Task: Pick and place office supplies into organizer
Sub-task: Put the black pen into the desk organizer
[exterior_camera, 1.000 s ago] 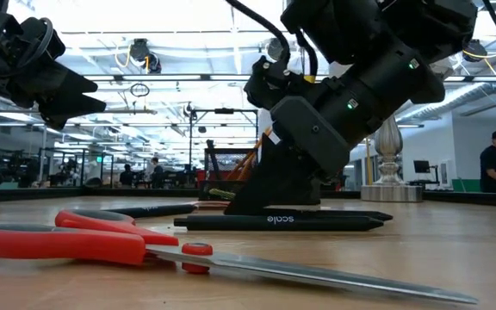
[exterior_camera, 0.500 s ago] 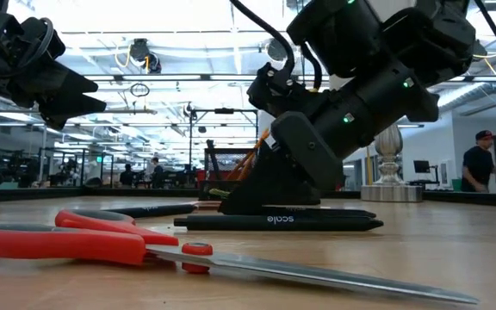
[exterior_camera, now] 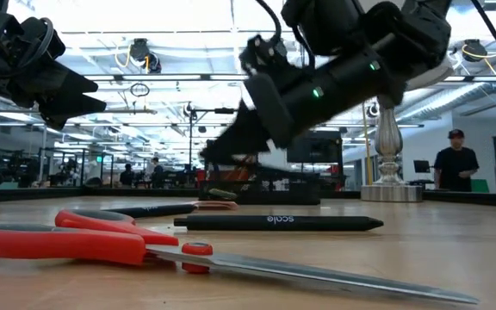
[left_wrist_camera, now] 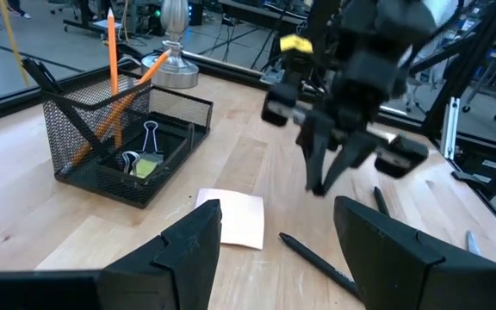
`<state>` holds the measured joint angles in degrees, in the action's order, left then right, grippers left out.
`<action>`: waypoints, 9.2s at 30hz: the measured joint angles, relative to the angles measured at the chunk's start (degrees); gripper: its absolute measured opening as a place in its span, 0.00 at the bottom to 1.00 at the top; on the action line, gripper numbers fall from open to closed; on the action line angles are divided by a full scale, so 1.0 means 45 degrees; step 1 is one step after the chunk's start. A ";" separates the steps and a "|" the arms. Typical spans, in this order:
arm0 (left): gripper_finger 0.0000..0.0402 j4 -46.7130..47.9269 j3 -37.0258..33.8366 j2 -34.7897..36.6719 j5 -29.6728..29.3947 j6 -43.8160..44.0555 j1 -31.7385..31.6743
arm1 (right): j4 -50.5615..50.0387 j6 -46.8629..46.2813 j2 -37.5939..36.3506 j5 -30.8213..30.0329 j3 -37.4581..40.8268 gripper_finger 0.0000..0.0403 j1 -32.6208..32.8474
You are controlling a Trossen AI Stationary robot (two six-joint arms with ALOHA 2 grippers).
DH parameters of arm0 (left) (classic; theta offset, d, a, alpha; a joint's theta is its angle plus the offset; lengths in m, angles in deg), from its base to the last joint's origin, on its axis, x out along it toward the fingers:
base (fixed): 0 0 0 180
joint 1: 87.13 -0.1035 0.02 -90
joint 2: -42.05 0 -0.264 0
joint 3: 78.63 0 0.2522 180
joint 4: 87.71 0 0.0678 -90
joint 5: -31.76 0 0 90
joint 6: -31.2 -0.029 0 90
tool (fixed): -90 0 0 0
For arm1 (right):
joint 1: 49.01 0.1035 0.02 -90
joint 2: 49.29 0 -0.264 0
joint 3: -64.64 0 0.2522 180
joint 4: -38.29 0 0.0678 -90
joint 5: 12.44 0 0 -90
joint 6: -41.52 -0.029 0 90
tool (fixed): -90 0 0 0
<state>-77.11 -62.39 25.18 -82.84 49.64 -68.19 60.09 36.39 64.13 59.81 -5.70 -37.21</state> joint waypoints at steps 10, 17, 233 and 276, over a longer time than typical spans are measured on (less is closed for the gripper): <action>0.57 0.0002 0.0000 -0.0005 0.0000 0.0057 0.0000 | 0.3789 0.2187 -0.0527 -0.0010 -0.0010 0.08 -0.1492; 0.57 0.0002 0.0000 0.0000 0.0000 0.0162 0.0000 | 0.6677 0.4010 -0.0533 0.0016 -0.0015 0.08 -0.2786; 0.57 -0.1117 0.0000 -0.0529 -0.2560 0.3010 -0.0019 | 0.9017 0.3508 0.1651 0.4347 -0.2409 0.07 -0.6889; 0.57 -0.0833 0.0000 -0.0529 -0.1923 0.3024 -0.0345 | 0.7342 0.4358 0.2857 0.6069 -0.3317 0.12 -0.3500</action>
<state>-80.86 -62.39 22.80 -91.49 63.25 -69.74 93.12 56.00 76.99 87.12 -20.62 -52.96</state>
